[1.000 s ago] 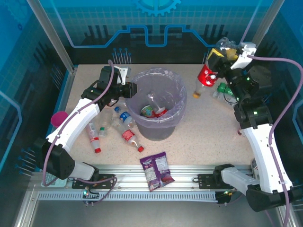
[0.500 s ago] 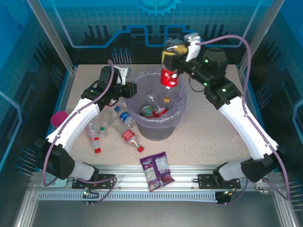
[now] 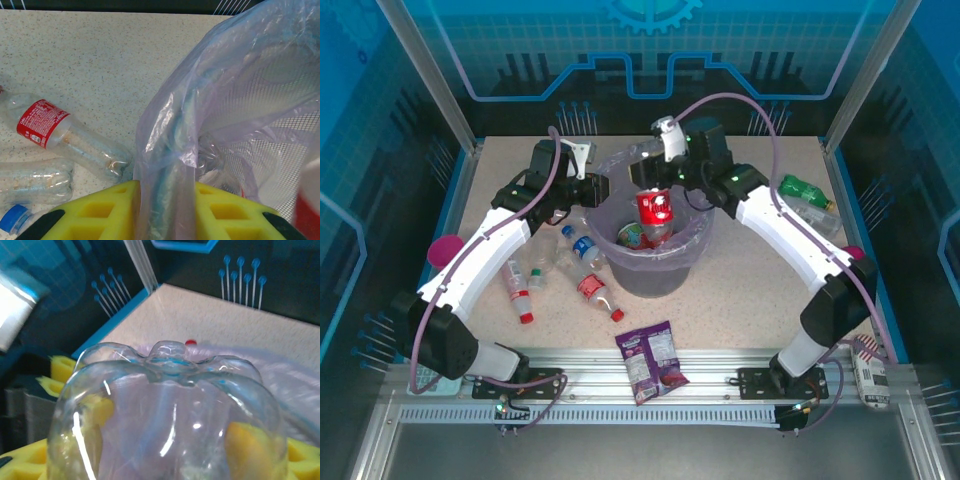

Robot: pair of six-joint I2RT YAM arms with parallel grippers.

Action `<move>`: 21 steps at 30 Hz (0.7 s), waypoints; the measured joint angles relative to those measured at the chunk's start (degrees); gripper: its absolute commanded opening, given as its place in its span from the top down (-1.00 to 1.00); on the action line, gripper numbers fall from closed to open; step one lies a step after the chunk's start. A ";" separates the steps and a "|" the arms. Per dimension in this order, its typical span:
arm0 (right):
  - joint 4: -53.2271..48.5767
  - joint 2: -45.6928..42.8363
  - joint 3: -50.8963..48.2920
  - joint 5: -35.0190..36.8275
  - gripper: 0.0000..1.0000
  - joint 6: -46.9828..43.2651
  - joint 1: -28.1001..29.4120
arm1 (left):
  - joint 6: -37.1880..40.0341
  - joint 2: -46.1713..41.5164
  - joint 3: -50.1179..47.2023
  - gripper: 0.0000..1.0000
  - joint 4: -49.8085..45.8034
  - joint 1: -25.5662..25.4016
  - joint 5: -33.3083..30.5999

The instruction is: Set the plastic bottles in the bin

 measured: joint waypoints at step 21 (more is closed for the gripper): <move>-1.16 4.46 -5.01 5.18 -0.76 -6.23 4.26 | 0.00 -0.02 -0.02 0.40 0.02 0.00 -0.02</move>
